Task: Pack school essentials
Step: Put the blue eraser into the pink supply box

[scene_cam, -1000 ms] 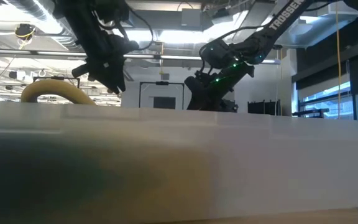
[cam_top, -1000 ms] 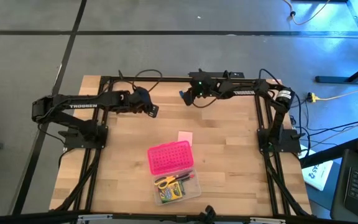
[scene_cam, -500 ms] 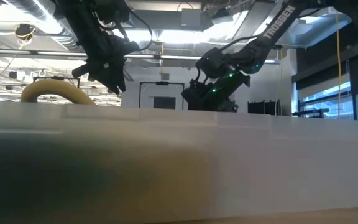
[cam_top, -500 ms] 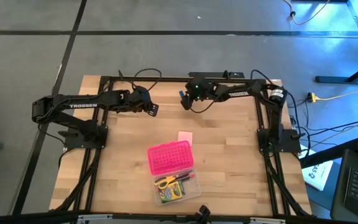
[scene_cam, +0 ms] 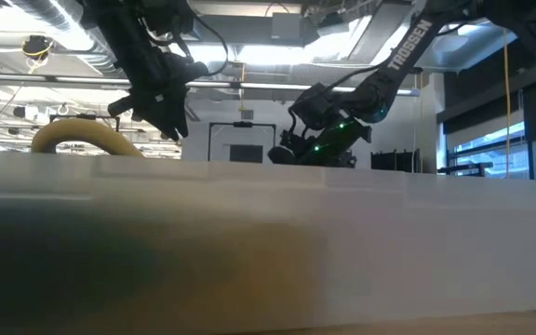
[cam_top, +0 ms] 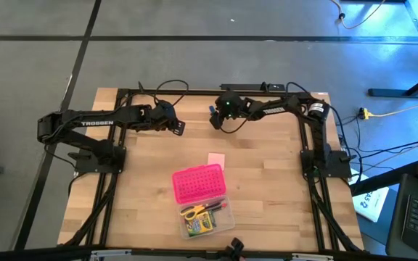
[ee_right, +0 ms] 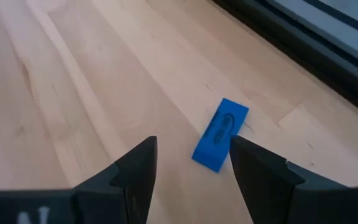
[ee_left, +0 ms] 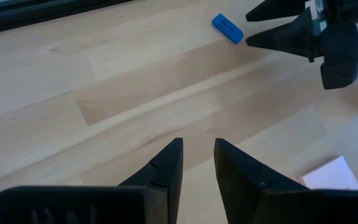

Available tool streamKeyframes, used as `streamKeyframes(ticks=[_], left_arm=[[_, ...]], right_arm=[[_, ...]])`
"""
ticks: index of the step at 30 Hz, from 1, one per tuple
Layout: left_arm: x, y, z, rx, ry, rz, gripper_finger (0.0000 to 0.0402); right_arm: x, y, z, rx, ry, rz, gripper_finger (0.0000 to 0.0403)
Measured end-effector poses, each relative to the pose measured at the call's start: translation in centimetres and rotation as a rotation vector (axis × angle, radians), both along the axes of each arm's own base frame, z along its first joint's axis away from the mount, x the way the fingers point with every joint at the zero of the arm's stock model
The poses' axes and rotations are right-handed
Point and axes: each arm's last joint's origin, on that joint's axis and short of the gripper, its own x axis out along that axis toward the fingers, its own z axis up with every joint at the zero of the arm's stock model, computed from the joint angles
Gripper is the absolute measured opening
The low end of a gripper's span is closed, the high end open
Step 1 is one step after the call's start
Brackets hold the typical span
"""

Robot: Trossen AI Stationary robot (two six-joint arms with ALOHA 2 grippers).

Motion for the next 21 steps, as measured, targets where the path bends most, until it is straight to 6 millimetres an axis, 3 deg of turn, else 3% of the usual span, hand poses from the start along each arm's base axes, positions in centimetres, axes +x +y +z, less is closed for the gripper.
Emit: streamKeyframes(ticks=[15, 21], left_arm=[[0.0, 0.0, 0.0, 0.003, 0.001, 0.002, 0.0085], [0.0, 0.0, 0.0, 0.003, 0.001, 0.002, 0.0085]], right_arm=[[0.3, -0.3, -0.3, -0.03, -0.019, -0.033, 0.0204], [1.7, -1.2, 2.5, 0.042, 0.098, -0.023, 0.0204]])
